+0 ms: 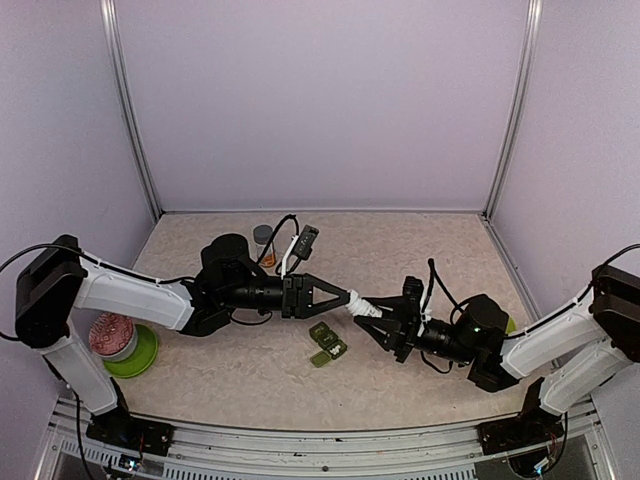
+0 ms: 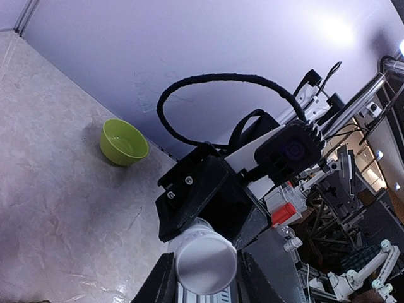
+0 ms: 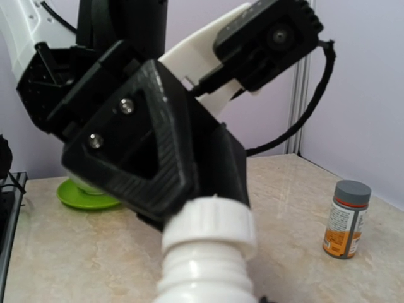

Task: Sort the pills into containers
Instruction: Close the lid of the pill bottle.

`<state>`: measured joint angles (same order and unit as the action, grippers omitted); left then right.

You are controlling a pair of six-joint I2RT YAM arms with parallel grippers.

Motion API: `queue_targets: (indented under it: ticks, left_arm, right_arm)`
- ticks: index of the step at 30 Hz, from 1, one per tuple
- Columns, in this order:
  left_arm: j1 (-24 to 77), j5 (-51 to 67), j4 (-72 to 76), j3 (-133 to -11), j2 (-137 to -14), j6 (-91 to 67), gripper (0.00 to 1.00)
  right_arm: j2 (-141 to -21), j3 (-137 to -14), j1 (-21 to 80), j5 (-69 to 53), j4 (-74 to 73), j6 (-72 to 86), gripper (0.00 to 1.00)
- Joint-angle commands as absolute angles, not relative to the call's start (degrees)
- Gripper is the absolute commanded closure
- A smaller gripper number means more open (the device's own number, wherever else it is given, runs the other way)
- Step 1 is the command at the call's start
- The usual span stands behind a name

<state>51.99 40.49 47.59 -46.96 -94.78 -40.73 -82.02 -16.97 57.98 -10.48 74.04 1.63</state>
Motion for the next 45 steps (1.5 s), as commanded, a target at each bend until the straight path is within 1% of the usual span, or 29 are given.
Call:
queue_targets:
  ticks: [1,16,24,30,39,45]
  left_arm:
    - [52.6,40.9,48.5,-46.7,-95.9,-40.5,0.72]
    - [52.6,40.6,47.2,-47.4,-96.3,-40.1,0.71]
    - [53.0,41.3,48.8,-47.9,-97.6,-41.8,0.71]
    - [53.0,41.7,49.5,-48.1,-98.2,-42.3,0.7]
    - [52.4,41.0,49.1,-47.6,-97.2,-41.9,0.51]
    - [50.9,39.8,47.1,-46.4,-93.8,-40.3,0.36]
  right_arm:
    - [-82.1,-18.2,58.7,-11.5,76.9,1.1,1.0]
    - [-80.2,-17.1,58.7,-8.8,77.1,-0.9,1.0]
    - [-82.4,-17.7,58.7,-12.2,80.6,-0.8,1.0]
    - [-83.0,-18.7,58.6,-13.0,80.1,-1.2,1.0]
    - [-82.8,-18.4,58.7,-12.2,80.2,-1.1,1.0]
    - [-82.4,-17.8,58.7,-11.7,79.5,-0.9,1.0]
